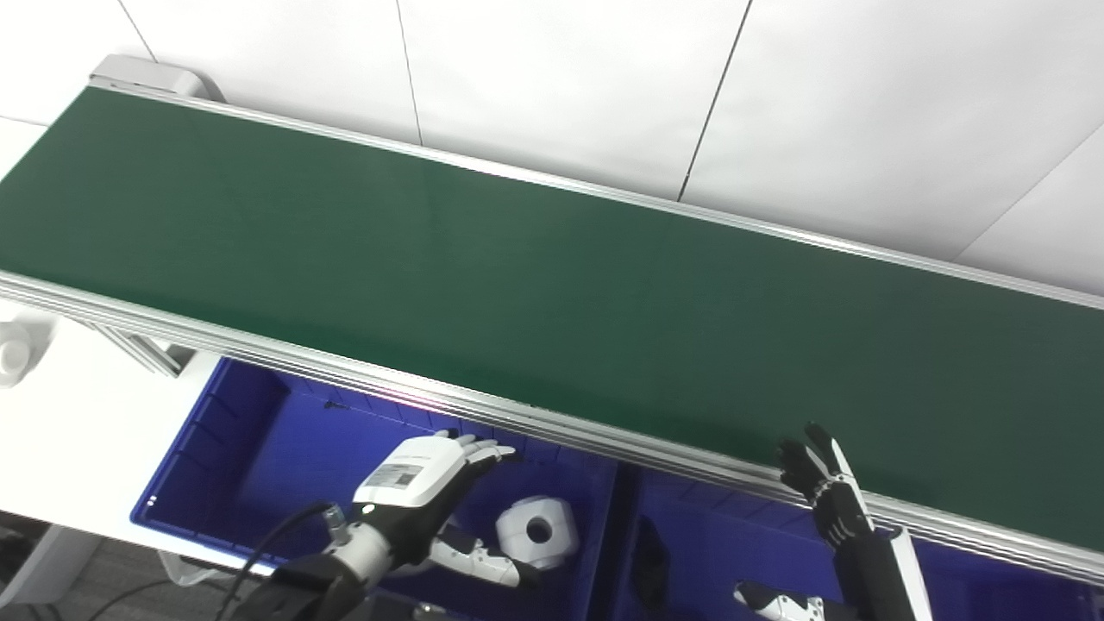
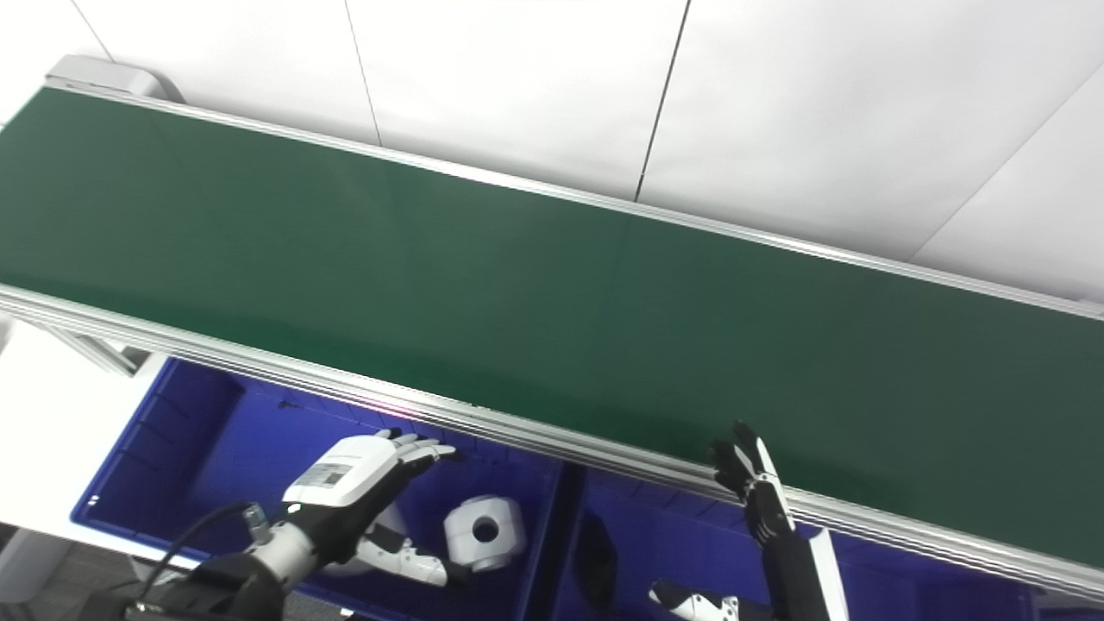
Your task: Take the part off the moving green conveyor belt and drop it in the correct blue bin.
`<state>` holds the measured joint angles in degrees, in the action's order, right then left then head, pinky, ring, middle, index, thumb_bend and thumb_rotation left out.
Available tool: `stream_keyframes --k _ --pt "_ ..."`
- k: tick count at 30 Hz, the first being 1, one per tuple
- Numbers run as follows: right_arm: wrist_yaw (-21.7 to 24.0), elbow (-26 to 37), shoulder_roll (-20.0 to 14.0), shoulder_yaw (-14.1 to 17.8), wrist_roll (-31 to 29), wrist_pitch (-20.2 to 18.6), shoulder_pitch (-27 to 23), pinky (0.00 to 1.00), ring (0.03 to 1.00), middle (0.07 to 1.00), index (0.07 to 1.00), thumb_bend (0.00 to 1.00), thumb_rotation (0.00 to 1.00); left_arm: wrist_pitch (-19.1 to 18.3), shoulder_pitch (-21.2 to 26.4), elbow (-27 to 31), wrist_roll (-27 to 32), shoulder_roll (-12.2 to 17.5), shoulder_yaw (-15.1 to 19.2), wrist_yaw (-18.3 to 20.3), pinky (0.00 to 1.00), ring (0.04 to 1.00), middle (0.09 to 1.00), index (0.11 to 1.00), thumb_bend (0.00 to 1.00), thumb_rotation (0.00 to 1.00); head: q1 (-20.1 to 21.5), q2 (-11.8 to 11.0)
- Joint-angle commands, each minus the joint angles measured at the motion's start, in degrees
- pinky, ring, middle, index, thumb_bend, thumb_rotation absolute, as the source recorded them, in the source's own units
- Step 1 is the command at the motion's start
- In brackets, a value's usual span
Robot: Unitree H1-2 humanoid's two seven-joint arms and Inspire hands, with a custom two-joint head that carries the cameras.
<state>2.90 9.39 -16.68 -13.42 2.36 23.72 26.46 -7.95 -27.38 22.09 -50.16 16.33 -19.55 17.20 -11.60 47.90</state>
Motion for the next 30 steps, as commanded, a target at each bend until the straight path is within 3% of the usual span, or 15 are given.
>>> stream_keyframes --k 1,3,6,10,14,17,19,21,23,26,30 --pt "0.5 0.6 0.3 0.6 -0.5 3.2 0.0 0.87 0.9 0.909 0.981 0.85 0.38 4.9 -0.8 1.0 6.6 1.1 1.3 -2.6 1.0 0.937 0.91 0.857 0.89 0.71 1.0 0.0" --pt "0.8 0.6 0.6 0.6 -0.3 3.2 0.2 0.87 0.899 0.912 0.981 0.85 0.38 9.3 -1.2 -0.5 16.3 0.7 3.0 -3.8 0.99 0.923 0.904 0.846 0.87 0.68 2.2 -0.3" --pt "0.0 0.9 1.0 0.4 1.7 3.2 0.7 0.85 0.899 0.929 0.974 0.85 0.39 14.4 -1.6 -2.7 28.9 -1.3 4.1 -4.2 0.84 0.897 0.894 0.816 0.81 0.55 4.3 -0.4" --pt "-1.1 2.1 1.3 -0.2 5.8 3.2 1.7 0.82 0.899 0.931 0.946 0.86 0.42 21.6 -0.9 -5.4 39.7 -3.6 3.3 -3.7 0.86 0.874 0.861 0.802 0.77 0.37 6.7 -1.1" --pt "-2.1 2.4 1.5 -1.1 8.0 3.2 2.7 0.81 0.888 0.922 0.935 0.87 0.42 27.0 0.8 -9.2 44.2 -4.6 3.3 -3.5 0.87 0.873 0.853 0.807 0.79 0.35 9.0 -2.1" --pt "-2.9 2.4 1.5 -1.6 9.3 3.2 3.3 0.81 0.879 0.915 0.93 0.89 0.42 28.9 2.3 -12.0 48.0 -5.3 3.8 -3.1 0.9 0.893 0.873 0.82 0.79 0.28 10.0 -2.5" --pt "-3.7 2.0 1.6 -1.9 9.9 3.2 3.5 0.81 0.876 0.914 0.933 0.89 0.42 30.5 3.4 -13.7 49.3 -5.5 4.0 -2.9 0.91 0.904 0.885 0.832 0.79 0.28 10.4 -3.5" --pt "-5.5 1.2 1.1 -2.7 10.9 3.2 3.7 0.82 0.875 0.915 0.936 0.9 0.42 32.3 4.4 -15.8 50.4 -5.8 4.0 -2.7 0.91 0.911 0.892 0.84 0.79 0.29 9.5 -6.6" --pt "-7.6 0.3 0.3 -3.6 12.2 3.2 3.7 0.8 0.866 0.912 0.939 0.9 0.44 34.1 5.4 -18.2 51.8 -6.4 3.9 -2.4 0.87 0.902 0.896 0.844 0.81 0.29 8.9 -7.9" --pt "-9.9 -1.0 -0.6 -5.0 12.4 3.2 3.4 0.78 0.862 0.91 0.941 0.91 0.42 34.8 6.2 -19.9 52.1 -6.7 3.7 -2.1 0.84 0.896 0.897 0.845 0.82 0.29 9.1 -9.5" --pt "-12.2 -2.2 -0.8 -6.4 12.3 3.2 3.4 0.76 0.856 0.903 0.931 0.93 0.39 34.8 6.8 -20.5 52.1 -7.2 3.9 -1.7 0.83 0.889 0.888 0.839 0.85 0.29 12.0 -10.0"
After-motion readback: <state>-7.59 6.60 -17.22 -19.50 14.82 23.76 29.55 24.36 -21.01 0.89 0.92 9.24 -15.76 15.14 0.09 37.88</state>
